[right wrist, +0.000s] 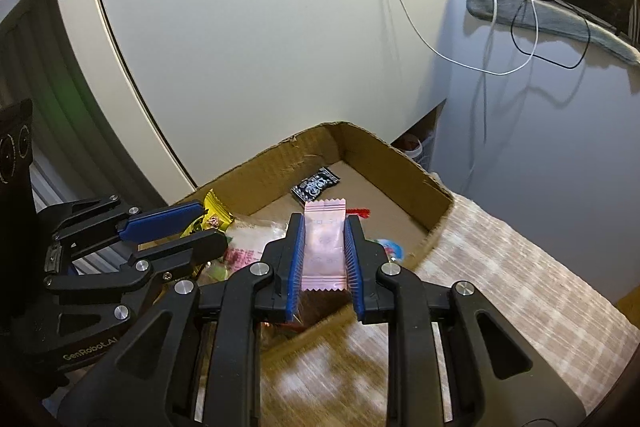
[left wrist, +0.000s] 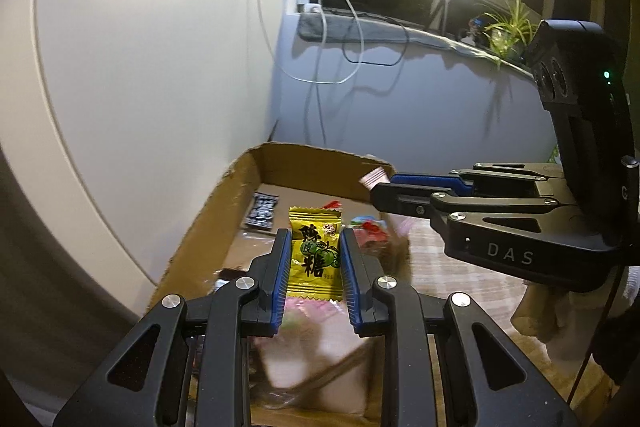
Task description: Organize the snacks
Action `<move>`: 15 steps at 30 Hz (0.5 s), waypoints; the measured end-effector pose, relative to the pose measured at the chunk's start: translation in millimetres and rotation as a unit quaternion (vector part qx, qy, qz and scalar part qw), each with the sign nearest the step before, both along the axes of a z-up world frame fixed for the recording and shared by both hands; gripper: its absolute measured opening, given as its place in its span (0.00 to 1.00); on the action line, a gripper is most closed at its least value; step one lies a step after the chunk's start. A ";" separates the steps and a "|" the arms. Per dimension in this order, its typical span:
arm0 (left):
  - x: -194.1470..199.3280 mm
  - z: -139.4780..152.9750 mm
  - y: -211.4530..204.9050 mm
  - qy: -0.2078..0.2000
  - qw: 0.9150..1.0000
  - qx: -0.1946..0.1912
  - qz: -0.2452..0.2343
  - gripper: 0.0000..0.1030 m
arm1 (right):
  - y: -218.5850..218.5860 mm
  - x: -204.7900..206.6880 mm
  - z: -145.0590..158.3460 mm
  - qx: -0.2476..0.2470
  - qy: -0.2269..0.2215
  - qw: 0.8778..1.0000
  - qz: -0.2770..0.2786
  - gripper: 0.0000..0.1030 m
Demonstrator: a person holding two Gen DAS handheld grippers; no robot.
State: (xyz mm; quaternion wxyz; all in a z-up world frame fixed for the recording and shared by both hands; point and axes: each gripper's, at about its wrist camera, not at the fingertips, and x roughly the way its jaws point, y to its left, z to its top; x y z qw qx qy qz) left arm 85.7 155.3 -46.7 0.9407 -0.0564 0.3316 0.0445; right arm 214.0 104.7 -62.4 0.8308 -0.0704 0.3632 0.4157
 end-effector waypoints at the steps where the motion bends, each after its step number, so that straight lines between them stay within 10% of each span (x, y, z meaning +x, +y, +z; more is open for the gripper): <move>1: -0.7 -0.2 1.7 0.000 1.000 0.001 0.003 0.24 | 2.2 0.5 -0.6 -0.001 -0.001 1.000 -0.001 0.21; 6: -6.3 0.8 6.1 -0.006 1.000 0.004 0.016 0.45 | 3.2 0.6 2.4 0.003 -0.010 1.000 -0.003 0.54; 15: -17.7 10.5 3.6 -0.018 0.999 0.009 0.027 0.60 | -7.5 -12.3 15.8 0.012 -0.024 1.000 -0.007 0.68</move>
